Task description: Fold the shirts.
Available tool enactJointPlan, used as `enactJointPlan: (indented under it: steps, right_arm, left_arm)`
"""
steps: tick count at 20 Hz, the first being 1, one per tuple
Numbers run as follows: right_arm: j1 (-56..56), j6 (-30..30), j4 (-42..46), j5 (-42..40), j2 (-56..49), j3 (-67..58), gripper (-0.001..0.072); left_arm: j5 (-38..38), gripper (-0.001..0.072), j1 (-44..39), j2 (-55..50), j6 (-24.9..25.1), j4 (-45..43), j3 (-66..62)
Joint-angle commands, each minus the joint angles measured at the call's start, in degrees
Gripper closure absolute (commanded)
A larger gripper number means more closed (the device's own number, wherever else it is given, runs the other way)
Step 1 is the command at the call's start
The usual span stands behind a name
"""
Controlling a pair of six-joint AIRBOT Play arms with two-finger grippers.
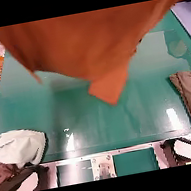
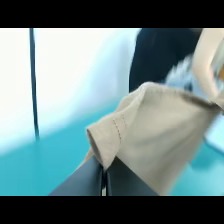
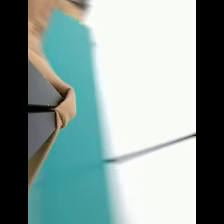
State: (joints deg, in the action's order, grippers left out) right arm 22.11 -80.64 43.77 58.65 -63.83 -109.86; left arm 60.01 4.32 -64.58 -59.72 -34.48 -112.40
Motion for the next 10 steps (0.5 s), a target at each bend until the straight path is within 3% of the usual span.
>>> enactJointPlan:
  steps: [1,5,10]
  right_arm:
    - [4.1,-0.4,0.2,-6.4,9.7,-5.7,0.0695]
    - [6.9,-0.4,0.4,-15.5,16.2,-5.7,0.0695]
    - [7.0,-1.9,0.2,-14.5,12.1,-5.7,0.0694]
  left_arm:
    - [-0.4,0.0687,0.0,6.8,-0.4,-0.5,-8.2]
    - [1.5,0.0687,0.0,9.6,-3.6,-1.8,-8.2]
    - [3.4,0.0687,0.0,9.0,-8.0,-8.7,-4.4]
